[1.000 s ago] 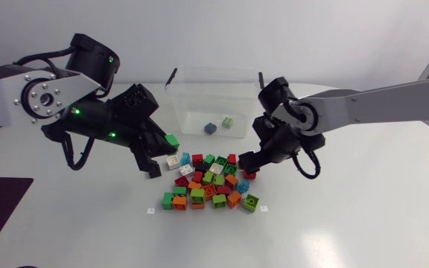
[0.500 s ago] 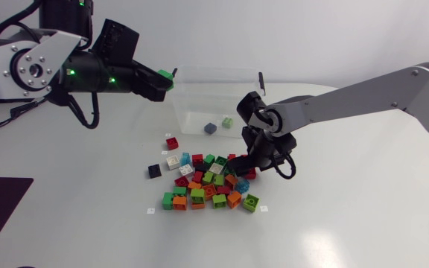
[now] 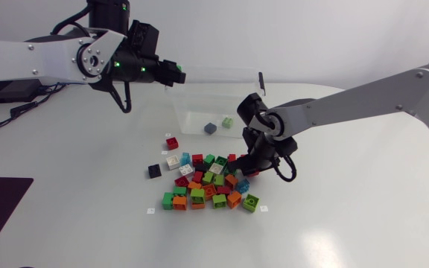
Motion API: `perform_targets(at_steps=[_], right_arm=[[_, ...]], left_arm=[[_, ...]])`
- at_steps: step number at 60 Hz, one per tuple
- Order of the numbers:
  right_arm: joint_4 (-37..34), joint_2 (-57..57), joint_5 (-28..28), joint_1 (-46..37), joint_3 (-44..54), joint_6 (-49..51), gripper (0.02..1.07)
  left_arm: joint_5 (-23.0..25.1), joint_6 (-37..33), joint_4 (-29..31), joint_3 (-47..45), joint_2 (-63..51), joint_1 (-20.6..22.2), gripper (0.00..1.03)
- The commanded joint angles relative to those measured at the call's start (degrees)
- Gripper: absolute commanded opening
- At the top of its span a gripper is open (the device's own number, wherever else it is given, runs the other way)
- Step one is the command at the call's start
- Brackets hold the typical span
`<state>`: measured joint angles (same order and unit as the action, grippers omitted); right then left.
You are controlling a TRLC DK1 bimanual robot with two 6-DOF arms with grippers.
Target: Place the duplo bricks in the container
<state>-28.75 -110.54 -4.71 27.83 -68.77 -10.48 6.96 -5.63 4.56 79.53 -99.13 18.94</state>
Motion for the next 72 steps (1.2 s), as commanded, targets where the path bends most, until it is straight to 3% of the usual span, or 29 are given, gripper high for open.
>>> perform_targets(at_steps=[1, 25, 29, 34, 38, 43, 52, 63, 72], right_arm=[[0.8, 4.3, -0.6, -1.1, 2.2, 0.6, 0.38], [0.4, 12.9, -0.7, -2.8, 3.1, 2.8, 0.38], [0.4, 13.6, -0.7, -3.0, 2.9, 3.1, 0.38], [0.4, 14.7, -0.7, -3.7, 2.2, 3.6, 0.38], [0.4, 15.5, -0.5, -4.1, 1.4, 4.2, 0.38], [0.0, 16.4, -0.1, -4.5, -0.2, 4.7, 0.38], [-1.0, 17.0, 0.5, -5.4, -3.9, 5.5, 0.38], [-1.0, 16.7, 1.9, -6.2, -8.5, 5.6, 0.38], [-0.8, 14.9, 2.0, -6.3, -13.1, 5.3, 0.38]], left_arm=[[-0.4, 2.3, -0.5, 4.2, -4.1, 0.3, 0.21], [-3.1, 2.9, 0.6, 19.5, -17.4, 2.2, 0.24], [-4.1, 2.9, 1.3, 21.6, -19.1, 2.4, 0.38], [-5.4, 2.4, 3.0, 24.4, -21.3, 2.8, 0.71], [-6.4, 1.7, 3.2, 24.8, -21.6, 2.9, 0.86], [-6.8, 1.1, 3.4, 24.0, -21.1, 2.9, 0.95], [-6.7, 0.1, 3.5, 20.4, -17.5, 1.2, 0.98], [-6.3, -2.8, 2.5, 8.7, -7.5, 0.0, 0.98], [-0.6, -6.6, 3.4, 2.4, -3.0, -2.9, 0.98]])
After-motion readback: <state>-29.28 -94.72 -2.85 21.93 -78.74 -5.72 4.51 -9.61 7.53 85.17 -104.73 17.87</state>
